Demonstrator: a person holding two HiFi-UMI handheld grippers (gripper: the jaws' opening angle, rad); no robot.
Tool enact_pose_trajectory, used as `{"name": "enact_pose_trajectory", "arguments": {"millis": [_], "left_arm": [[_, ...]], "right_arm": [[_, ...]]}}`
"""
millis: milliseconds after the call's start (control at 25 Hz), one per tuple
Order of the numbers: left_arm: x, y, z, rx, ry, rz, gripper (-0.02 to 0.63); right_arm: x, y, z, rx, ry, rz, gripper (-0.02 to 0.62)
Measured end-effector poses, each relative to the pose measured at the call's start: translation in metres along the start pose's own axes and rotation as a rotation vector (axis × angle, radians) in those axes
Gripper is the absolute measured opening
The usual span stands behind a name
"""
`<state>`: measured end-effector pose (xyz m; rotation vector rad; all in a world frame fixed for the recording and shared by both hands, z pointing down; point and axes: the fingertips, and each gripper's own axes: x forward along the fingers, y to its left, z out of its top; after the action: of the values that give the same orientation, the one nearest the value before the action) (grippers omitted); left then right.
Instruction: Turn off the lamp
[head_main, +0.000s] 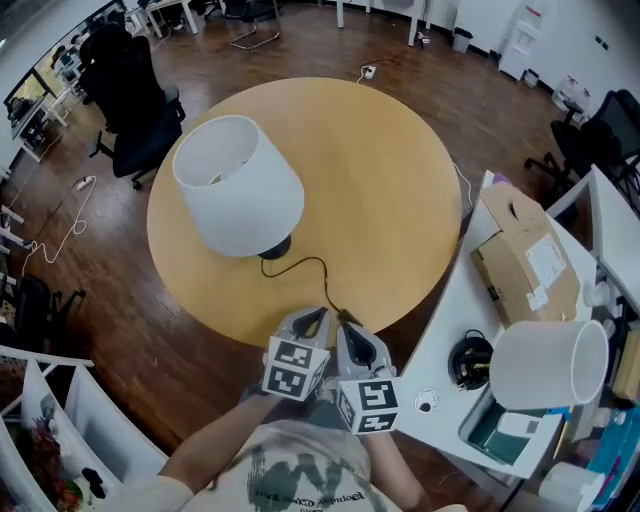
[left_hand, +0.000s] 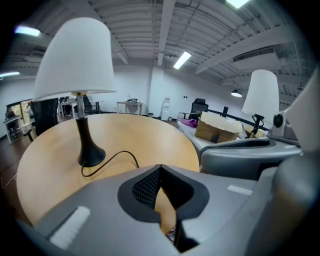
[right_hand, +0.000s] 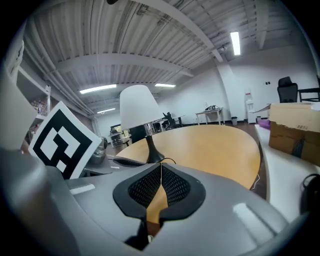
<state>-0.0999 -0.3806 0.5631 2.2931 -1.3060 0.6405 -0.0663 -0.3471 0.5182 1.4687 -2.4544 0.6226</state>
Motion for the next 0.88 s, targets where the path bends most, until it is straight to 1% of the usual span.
{"name": "enact_pose_trajectory", "arguments": {"millis": [160,320,480,640,880], "left_arm": [[-0.032,0.02,0.001,-0.053,-0.068,0.068,0.0],[-0.062,0.033,0.002,-0.085,-0.124,0.111,0.0],[-0.092,0.037,0.0,-0.111,-0.178,0.115,0.0],[-0.131,0.041,-0.008,-0.12,-0.235,0.121,0.0],[-0.192,0.031,-0.02,-0.119,-0.335,0.122,0.0]], "right_arm": [[0.008,0.032,0.005,-0.048,0.008,0.083,0.003],[0.006,0.062,0.01,-0.093,0.008,0.126,0.003],[-0.001,0.087,0.01,-0.12,-0.007,0.136,0.003],[-0.015,0.117,0.007,-0.133,-0.02,0.136,0.003],[-0.054,0.163,0.002,-0.16,-0.06,0.132,0.0]]}}
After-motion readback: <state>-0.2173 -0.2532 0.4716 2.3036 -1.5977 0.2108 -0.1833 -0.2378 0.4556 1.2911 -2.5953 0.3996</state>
